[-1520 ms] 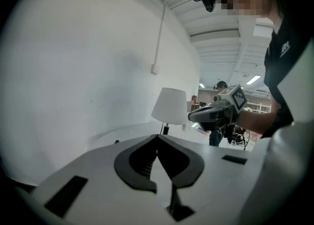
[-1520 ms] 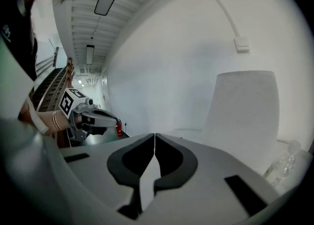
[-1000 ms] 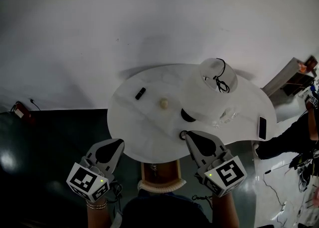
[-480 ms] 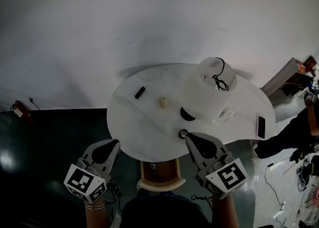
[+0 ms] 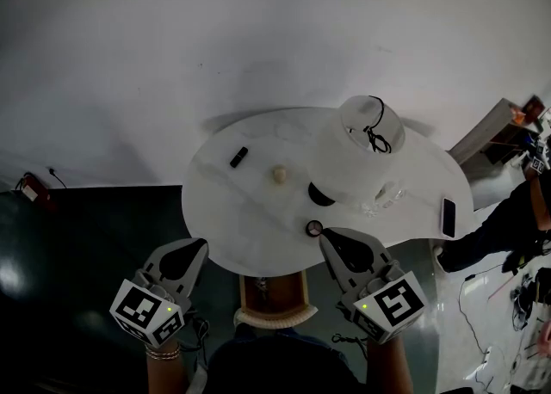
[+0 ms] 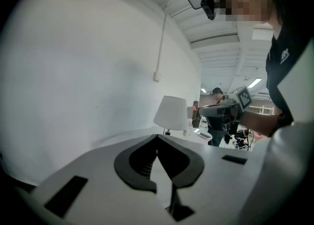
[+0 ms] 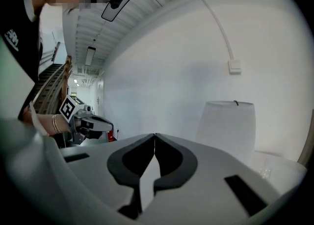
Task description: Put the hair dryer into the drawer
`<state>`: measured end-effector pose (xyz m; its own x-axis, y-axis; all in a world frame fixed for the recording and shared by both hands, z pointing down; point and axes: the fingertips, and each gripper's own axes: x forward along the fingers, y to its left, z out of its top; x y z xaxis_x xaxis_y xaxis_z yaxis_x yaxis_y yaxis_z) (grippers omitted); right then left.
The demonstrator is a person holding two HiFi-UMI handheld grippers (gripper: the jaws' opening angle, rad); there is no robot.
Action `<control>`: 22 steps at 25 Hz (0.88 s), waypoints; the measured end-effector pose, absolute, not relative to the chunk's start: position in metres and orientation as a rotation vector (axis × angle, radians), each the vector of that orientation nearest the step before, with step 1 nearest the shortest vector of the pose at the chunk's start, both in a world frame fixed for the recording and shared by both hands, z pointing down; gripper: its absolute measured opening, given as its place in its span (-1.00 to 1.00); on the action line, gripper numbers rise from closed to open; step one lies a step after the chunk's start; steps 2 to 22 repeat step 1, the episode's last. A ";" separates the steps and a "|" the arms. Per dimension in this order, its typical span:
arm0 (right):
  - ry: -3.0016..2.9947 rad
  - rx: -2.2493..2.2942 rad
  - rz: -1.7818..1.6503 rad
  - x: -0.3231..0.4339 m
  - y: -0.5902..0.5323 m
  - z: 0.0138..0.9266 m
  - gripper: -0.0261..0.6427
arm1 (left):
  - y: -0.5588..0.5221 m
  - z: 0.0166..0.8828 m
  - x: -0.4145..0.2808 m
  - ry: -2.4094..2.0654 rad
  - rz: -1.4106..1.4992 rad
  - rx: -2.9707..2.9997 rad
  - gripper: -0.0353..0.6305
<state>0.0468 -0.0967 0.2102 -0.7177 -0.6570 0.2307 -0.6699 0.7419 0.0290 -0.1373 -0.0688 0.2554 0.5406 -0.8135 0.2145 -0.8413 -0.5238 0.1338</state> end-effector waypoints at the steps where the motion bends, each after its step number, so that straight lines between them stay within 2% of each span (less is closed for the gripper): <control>1: -2.725 1.048 0.090 0.045 -0.096 0.209 -0.87 | -0.069 0.256 -0.137 -1.392 0.181 2.554 -0.85; 22: -2.725 1.048 0.090 0.045 -0.096 0.209 -0.87 | -0.069 0.256 -0.137 -1.392 0.181 2.554 -0.85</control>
